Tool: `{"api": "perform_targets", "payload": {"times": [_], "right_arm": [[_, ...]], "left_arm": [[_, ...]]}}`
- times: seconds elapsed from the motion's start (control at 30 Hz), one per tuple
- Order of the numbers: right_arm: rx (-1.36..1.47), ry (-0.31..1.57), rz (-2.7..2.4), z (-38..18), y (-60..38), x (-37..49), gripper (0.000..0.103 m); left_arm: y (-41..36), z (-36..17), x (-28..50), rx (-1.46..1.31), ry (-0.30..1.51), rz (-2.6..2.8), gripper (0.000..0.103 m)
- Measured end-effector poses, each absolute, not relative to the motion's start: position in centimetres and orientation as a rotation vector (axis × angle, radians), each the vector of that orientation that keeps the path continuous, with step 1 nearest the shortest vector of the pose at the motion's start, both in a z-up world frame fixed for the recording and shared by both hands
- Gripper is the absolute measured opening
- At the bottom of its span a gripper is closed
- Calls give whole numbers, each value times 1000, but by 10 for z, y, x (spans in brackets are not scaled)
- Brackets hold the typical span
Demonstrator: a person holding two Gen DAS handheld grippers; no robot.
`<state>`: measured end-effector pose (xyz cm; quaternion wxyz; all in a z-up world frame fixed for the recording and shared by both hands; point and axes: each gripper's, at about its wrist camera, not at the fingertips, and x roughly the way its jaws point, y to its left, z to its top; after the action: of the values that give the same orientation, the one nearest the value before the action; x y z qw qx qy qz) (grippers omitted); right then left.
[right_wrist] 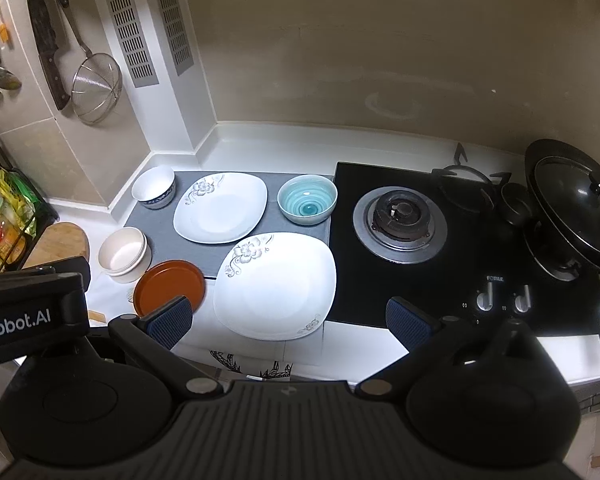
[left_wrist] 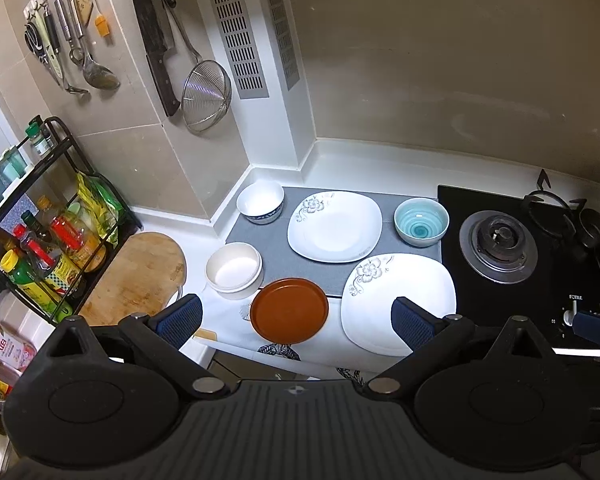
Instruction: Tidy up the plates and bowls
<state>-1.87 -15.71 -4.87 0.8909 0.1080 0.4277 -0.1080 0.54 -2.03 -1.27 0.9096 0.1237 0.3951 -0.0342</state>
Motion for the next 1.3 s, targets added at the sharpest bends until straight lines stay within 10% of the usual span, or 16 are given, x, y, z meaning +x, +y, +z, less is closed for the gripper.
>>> {"api": "perform_targets", "payload": {"times": [1.3], "right_arm": [[239, 920, -191, -57, -145, -12, 103]], "left_arm": [[-14, -19, 15, 265, 841, -60, 101]]}}
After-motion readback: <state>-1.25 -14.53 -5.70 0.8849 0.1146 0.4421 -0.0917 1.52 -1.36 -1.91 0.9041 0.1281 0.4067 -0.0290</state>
